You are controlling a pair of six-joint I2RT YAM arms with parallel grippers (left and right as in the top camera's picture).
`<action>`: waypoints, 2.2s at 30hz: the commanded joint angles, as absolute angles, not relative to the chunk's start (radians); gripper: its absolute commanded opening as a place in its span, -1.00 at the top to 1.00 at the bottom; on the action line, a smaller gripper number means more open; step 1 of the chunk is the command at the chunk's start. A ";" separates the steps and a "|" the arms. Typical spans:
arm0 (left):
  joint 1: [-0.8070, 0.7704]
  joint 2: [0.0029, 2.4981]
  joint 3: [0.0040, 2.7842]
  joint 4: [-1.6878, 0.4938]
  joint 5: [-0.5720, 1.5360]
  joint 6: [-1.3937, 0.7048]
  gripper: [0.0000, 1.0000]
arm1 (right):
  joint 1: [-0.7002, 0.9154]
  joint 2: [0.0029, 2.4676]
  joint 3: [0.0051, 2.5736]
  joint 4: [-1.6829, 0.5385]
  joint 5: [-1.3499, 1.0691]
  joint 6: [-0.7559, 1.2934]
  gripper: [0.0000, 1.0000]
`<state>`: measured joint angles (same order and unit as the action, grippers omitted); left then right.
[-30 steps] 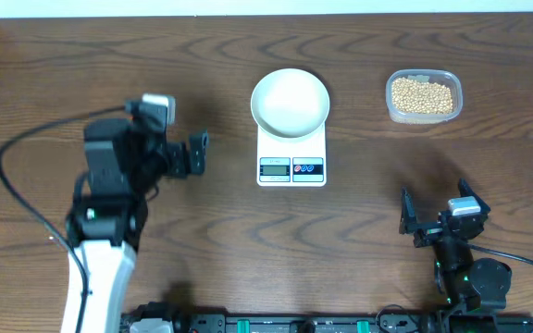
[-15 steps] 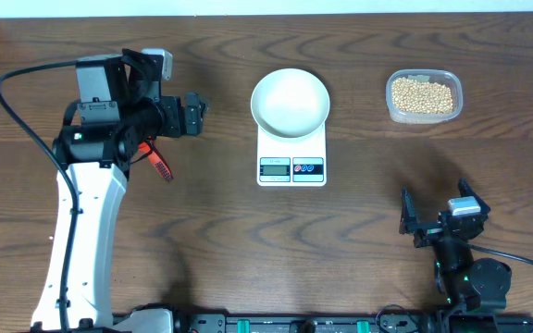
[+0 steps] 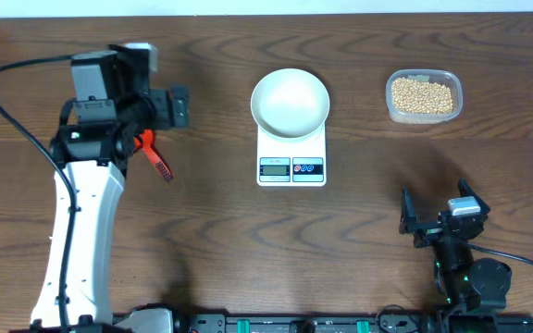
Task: Scoop item into bowl and weigh 50g on scale
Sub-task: 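Raise the left arm and move the left gripper toward the red scoop, then lower the left gripper onto the red scoop cup and close it, then lift the red scoop with the left gripper and carry it over the bowl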
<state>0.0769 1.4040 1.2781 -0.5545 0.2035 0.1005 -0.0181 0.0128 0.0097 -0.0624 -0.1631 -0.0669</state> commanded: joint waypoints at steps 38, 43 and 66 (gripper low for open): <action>0.348 2.036 1.296 -0.383 0.096 0.061 0.30 | -0.013 0.011 0.006 -0.062 -0.160 -0.076 -0.99; 0.348 2.036 1.296 -0.381 0.096 0.046 0.70 | -0.013 0.011 0.006 -0.062 -0.160 -0.076 -0.99; 0.285 1.554 1.298 -0.388 0.243 -0.527 0.85 | -0.013 0.011 0.006 -0.062 -0.160 -0.076 -0.99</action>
